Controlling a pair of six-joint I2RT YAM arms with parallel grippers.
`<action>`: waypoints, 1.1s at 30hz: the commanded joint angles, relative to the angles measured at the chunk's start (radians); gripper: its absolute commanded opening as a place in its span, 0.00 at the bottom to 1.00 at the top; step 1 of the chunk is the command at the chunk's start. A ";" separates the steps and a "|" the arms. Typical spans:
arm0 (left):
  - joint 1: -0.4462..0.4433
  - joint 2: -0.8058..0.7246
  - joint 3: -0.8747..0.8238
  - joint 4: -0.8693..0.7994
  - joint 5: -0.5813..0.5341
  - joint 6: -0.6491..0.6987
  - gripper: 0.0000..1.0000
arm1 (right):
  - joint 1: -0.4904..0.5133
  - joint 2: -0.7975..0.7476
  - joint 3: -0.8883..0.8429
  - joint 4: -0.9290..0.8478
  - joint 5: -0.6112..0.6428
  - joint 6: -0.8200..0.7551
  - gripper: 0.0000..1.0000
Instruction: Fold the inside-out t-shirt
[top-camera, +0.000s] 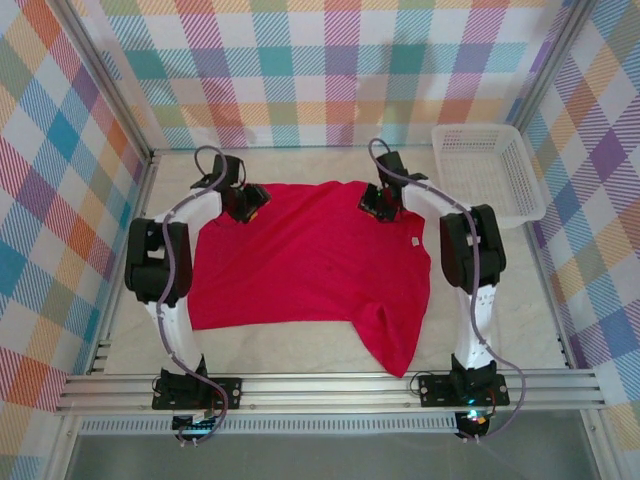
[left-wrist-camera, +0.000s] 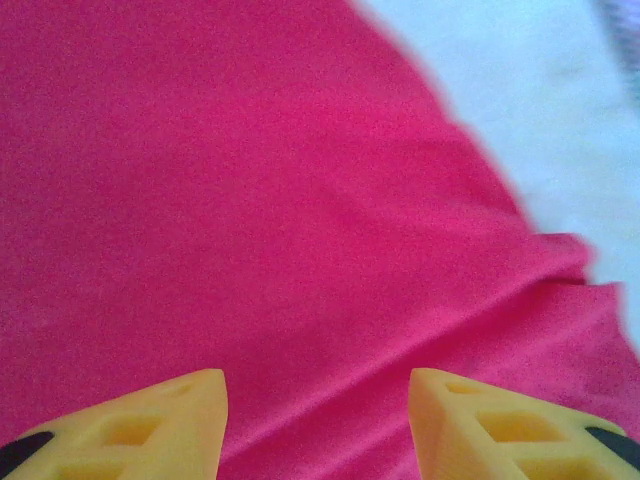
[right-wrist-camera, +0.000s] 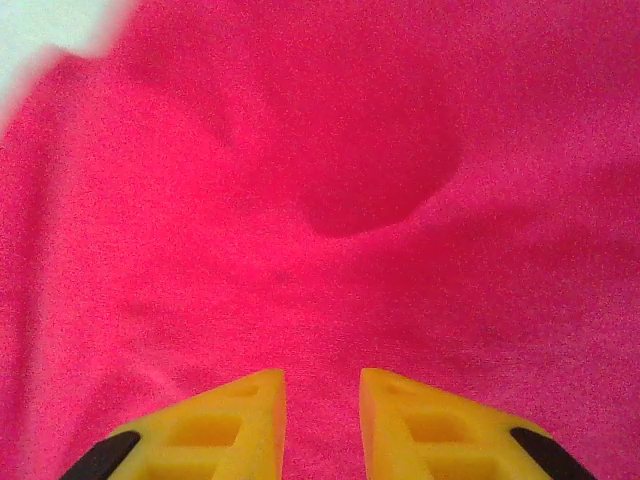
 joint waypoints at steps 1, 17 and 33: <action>0.032 -0.020 -0.052 -0.037 -0.006 0.004 0.51 | 0.022 -0.029 -0.067 -0.030 -0.067 0.012 0.27; 0.126 -0.290 -0.387 -0.114 -0.128 0.088 0.52 | 0.065 -0.270 -0.117 -0.177 0.106 -0.115 0.60; 0.130 -0.309 -0.395 -0.072 -0.068 0.068 0.50 | -0.017 0.197 0.366 -0.371 0.040 -0.199 0.61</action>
